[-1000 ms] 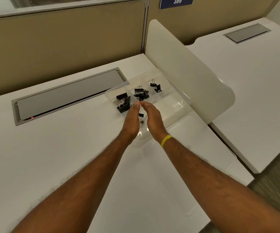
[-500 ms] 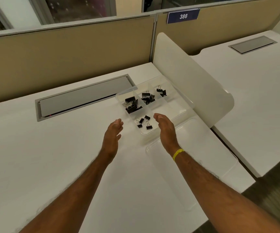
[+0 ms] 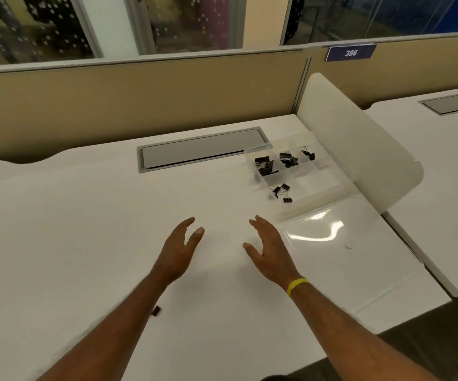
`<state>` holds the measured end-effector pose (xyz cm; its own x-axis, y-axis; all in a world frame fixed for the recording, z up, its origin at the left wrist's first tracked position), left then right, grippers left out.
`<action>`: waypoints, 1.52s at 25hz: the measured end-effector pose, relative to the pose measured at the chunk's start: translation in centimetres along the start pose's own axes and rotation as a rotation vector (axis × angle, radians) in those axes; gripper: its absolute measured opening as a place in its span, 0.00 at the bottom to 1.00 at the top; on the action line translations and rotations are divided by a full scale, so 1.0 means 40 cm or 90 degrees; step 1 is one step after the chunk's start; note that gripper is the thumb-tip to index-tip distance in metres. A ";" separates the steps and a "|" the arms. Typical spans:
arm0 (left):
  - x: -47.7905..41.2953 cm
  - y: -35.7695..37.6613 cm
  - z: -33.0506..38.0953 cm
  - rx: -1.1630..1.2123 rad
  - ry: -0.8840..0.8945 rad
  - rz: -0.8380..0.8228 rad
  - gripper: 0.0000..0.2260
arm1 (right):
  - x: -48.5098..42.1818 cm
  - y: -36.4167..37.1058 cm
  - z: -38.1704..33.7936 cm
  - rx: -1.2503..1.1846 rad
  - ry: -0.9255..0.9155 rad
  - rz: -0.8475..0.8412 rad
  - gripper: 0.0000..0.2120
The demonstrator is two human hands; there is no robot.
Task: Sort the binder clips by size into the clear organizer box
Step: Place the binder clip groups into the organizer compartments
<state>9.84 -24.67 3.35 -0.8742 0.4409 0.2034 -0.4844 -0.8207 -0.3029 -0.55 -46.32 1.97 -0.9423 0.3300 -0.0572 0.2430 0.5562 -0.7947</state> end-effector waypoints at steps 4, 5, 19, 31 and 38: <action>0.098 -0.101 -0.058 -0.213 0.070 -0.008 0.37 | 0.059 0.107 -0.088 0.142 -0.034 -0.112 0.37; 0.123 -0.129 -0.078 -0.245 0.073 -0.008 0.38 | 0.076 0.130 -0.112 0.149 -0.039 -0.126 0.37; 0.345 -0.339 -0.292 -0.174 0.012 0.046 0.30 | 0.245 0.395 -0.411 0.199 -0.198 -0.302 0.37; 0.360 -0.352 -0.320 -0.026 -0.016 0.102 0.25 | 0.228 0.449 -0.478 0.298 -0.346 -0.215 0.13; 0.346 -0.343 -0.299 0.073 -0.031 0.142 0.21 | 0.173 0.440 -0.462 0.232 -0.298 -0.219 0.11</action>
<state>3.99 -2.98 -0.83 -0.9553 0.2282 0.1882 -0.2698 -0.9328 -0.2388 1.47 -20.13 -1.25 -0.9723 -0.2296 0.0448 -0.1036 0.2508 -0.9625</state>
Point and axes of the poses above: each hand's wrist, its own x-axis away from the middle knuckle, its own y-axis out of the palm, z = x × y, the point moved 6 cm from there along -x, towards the middle knuckle, and after that the axes turned 10 degrees about x, right-handed, at the moved point
